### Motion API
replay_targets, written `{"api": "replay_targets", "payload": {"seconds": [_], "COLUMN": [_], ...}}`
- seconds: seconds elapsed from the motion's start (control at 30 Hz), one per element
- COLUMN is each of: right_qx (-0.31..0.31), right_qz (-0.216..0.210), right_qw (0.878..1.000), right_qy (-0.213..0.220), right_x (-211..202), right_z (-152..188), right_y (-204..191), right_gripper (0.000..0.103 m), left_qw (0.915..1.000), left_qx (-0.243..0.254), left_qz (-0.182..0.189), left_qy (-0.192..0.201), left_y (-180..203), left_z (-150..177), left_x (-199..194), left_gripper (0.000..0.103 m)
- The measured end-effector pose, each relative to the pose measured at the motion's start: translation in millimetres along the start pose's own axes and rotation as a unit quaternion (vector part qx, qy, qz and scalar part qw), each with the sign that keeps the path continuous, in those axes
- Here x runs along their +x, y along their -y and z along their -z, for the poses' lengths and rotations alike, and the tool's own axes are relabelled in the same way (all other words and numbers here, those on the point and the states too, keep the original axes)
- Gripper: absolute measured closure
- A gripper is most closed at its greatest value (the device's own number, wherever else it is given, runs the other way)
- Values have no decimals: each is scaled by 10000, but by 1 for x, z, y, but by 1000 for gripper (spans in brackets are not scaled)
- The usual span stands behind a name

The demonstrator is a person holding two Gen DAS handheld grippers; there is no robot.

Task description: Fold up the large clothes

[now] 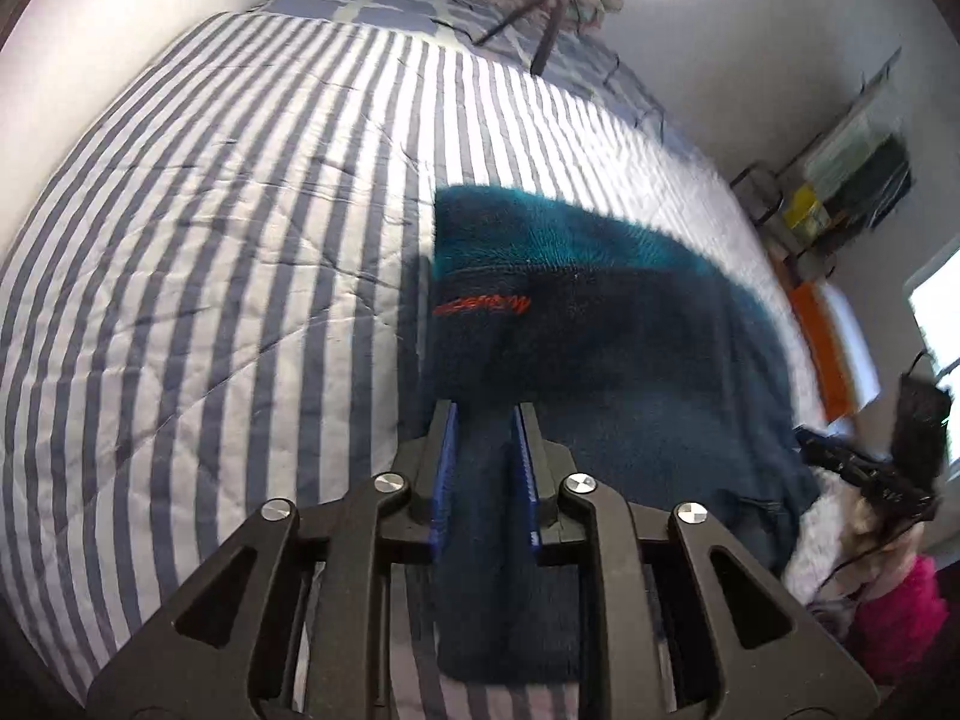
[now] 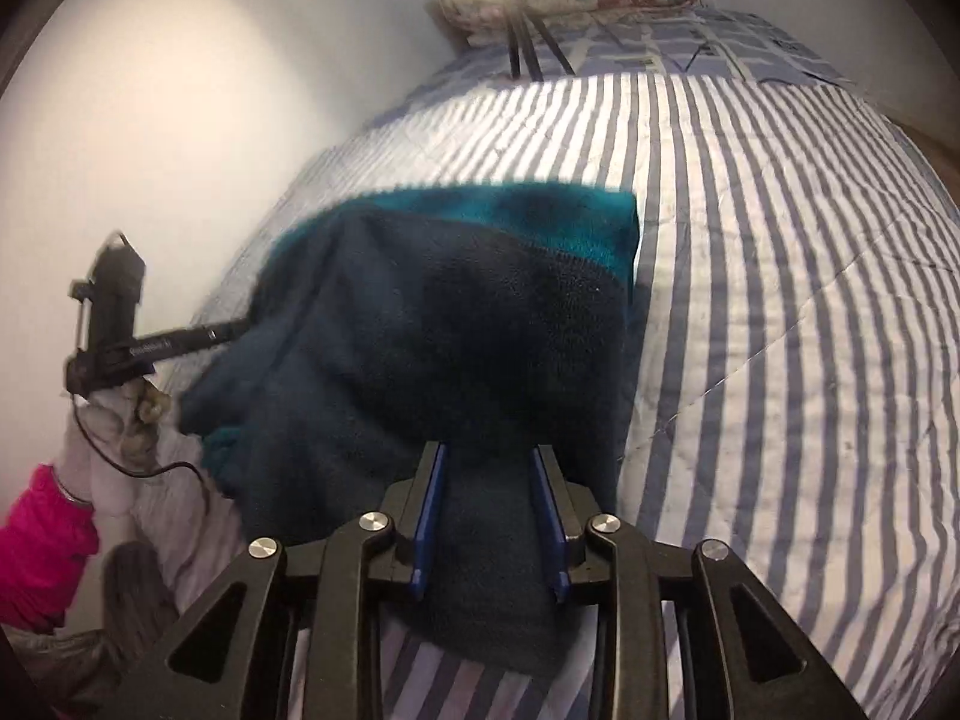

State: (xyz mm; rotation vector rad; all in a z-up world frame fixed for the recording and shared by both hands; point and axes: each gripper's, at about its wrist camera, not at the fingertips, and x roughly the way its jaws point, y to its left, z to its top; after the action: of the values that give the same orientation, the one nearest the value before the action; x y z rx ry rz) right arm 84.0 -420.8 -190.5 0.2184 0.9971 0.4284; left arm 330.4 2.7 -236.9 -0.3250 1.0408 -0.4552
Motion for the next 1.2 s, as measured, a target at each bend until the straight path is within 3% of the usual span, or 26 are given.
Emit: {"api": "replay_targets", "payload": {"seconds": [0.07, 0.1, 0.2, 0.3, 0.4, 0.57, 0.7, 0.9, 1.0, 1.1, 1.2], "right_qx": [152, 243, 599, 948, 1174, 1537, 1707, 1771, 1787, 1742, 1640], "right_qz": [-120, -154, -257, -486, -687, -975, -1205, -1463, -1638, -1555, -1407], "right_qw": [9995, 9990, 9967, 9931, 9901, 9832, 9779, 9733, 9701, 9722, 9763], "right_qy": [229, 352, 492, 496, 352, 163, 42, -1, -104, -152, -153], "right_x": [-12, -17, -21, -14, -3, 17, 33, 51, 60, 61, 54], "right_z": [-1, -1, -3, -9, -6, 3, 8, 5, 2, 2, 3], "right_y": [10, 16, 36, 57, 69, 85, 90, 84, 77, 67, 57], "right_gripper": [37, 32, 25, 10, 10, 12, 13, 15, 24, 30, 48], "left_qw": [9983, 9957, 9804, 9674, 9540, 9416, 9443, 9566, 9634, 9710, 9765], "left_qx": [-506, -784, -1580, -1986, -2299, -2553, -2490, -2186, -2037, -1838, -1681], "left_qz": [291, 478, 1166, 1574, 1904, 2157, 2106, 1852, 1639, 1417, 1252], "left_qy": [65, 110, 127, -9, -282, -418, -436, -538, -586, -570, -494], "left_y": [-16, -26, -53, -68, -75, -79, -76, -56, -49, -40, -32], "left_z": [0, 0, -2, -2, 2, 16, 20, 10, 9, 8, 8], "left_x": [-10, -13, -14, -3, 17, 34, 39, 52, 57, 55, 50], "left_gripper": [35, 32, 32, 31, 31, 31, 32, 33, 42, 49, 60]}}
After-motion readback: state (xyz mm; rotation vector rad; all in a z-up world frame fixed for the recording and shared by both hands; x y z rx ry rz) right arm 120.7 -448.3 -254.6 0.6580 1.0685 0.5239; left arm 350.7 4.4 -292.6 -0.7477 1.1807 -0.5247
